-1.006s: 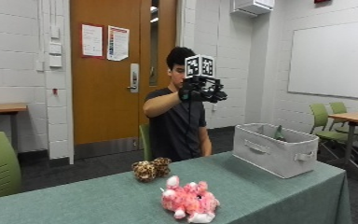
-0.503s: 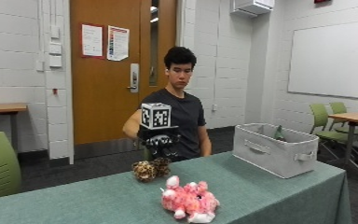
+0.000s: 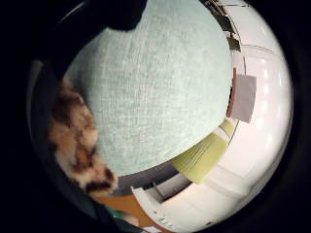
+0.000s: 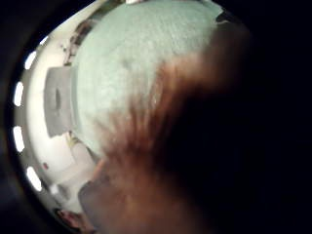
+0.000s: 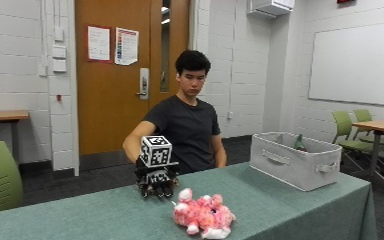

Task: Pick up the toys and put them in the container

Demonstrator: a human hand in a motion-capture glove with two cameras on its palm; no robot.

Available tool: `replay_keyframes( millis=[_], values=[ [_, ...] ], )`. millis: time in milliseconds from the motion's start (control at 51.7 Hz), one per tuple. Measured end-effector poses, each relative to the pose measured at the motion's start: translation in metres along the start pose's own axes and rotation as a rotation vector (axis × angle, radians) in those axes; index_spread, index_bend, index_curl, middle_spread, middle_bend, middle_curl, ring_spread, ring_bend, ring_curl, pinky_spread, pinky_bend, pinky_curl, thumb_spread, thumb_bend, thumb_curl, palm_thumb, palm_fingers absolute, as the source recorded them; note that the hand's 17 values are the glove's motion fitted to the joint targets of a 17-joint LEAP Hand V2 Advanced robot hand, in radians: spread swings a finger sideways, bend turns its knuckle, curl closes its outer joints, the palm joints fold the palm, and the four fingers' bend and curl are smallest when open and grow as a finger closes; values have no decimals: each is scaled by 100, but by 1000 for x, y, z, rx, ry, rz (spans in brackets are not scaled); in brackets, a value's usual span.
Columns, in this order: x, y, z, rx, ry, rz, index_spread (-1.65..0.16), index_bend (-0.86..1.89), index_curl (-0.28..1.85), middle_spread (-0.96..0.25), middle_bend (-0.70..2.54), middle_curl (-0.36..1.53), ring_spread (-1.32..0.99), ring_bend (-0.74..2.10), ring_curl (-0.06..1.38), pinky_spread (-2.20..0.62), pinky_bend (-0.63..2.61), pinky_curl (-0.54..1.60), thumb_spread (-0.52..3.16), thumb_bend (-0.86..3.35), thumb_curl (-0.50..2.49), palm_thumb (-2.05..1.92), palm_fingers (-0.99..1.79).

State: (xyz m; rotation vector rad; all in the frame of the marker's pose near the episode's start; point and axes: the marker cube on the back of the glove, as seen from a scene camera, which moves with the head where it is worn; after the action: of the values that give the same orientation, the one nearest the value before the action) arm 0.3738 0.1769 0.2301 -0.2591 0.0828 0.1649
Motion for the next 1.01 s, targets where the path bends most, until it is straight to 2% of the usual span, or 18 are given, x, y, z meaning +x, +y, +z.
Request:
replay_keyframes(
  millis=[155, 290, 348, 368, 464, 600, 619, 638, 677, 735, 1006],
  values=[
    [1, 13, 3, 27, -25, -9, -27, 28, 53, -10, 13, 35, -25, 16, 21, 1, 85, 37, 84, -5, 20, -5, 1],
    [1, 22, 2, 94, -68, 13, -29, 29, 53, -12, 14, 32, -27, 25, 23, -2, 91, 38, 106, 3, 24, 8, 11],
    [0, 25, 0, 132, -61, 30, -30, 30, 53, -14, 17, 32, -31, 34, 25, -5, 86, 37, 117, 9, 27, 17, 23],
    [-1, 26, 0, 143, -55, 36, -30, 29, 52, -13, 14, 31, -29, 28, 23, -4, 89, 37, 115, 5, 26, 12, 13],
    [-3, 31, -7, 210, -24, 65, -30, 25, 52, -17, 25, 34, -39, 52, 29, -12, 80, 34, 131, 20, 33, 35, 45],
    [-7, 30, -26, 258, -69, 98, -33, 30, 54, -21, 34, 38, -45, 65, 33, -23, 79, 33, 131, 25, 40, 47, 89],
    [-10, 30, -30, 254, -81, 103, -33, 30, 54, -21, 34, 38, -45, 65, 32, -24, 78, 32, 130, 24, 41, 48, 90],
    [-12, 30, -35, 250, -92, 107, -33, 28, 54, -24, 39, 40, -45, 73, 35, -28, 78, 32, 127, 24, 42, 49, 107],
    [-16, 26, -48, 247, -105, 105, -33, 24, 54, -28, 47, 42, -46, 81, 37, -33, 72, 30, 122, 23, 45, 51, 121],
    [-20, 19, -69, 244, -103, 82, -33, 24, 58, -31, 62, 48, -45, 90, 42, -37, 67, 31, 115, 22, 48, 53, 129],
    [-71, -4, -201, 378, -68, 36, -35, 38, 71, -35, 88, 60, -41, 102, 48, -45, 68, 33, 95, 14, 61, 53, 128]
  ],
)
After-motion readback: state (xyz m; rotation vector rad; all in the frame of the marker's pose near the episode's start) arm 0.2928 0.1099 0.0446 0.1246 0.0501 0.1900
